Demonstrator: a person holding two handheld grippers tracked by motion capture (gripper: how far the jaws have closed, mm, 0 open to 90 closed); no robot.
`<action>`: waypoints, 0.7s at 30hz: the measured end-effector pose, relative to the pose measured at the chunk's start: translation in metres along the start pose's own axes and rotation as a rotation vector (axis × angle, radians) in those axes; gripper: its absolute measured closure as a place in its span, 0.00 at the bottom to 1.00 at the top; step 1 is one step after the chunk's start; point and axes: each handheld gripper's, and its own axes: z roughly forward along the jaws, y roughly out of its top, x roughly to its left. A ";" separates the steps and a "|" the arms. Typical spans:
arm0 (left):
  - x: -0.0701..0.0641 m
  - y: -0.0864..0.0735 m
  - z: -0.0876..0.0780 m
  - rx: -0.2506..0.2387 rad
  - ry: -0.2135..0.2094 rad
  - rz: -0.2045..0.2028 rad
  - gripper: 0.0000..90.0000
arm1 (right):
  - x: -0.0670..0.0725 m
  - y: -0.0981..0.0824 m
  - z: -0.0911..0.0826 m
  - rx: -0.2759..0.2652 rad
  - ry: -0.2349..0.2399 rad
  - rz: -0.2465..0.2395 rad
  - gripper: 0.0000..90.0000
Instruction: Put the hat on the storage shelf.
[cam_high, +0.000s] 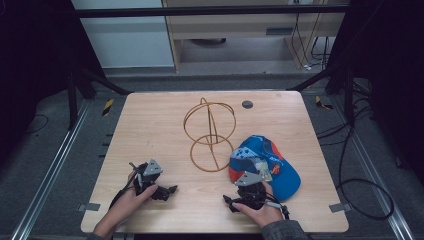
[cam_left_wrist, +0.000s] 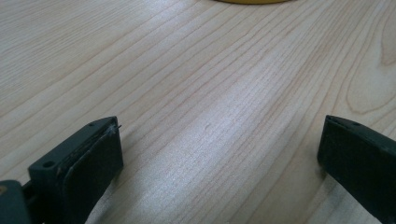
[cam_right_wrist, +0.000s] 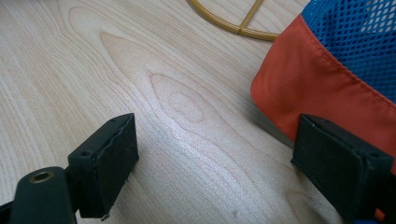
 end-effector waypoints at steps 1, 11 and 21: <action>0.000 0.000 0.000 0.000 0.000 0.000 0.00 | 0.000 0.000 0.000 0.000 0.000 0.000 0.16; 0.000 0.000 0.000 0.000 0.000 0.000 0.00 | -0.002 0.003 -0.021 0.012 0.014 0.035 0.19; 0.000 0.000 0.000 0.000 0.001 -0.001 0.00 | -0.031 0.015 -0.082 0.036 -0.125 0.021 0.23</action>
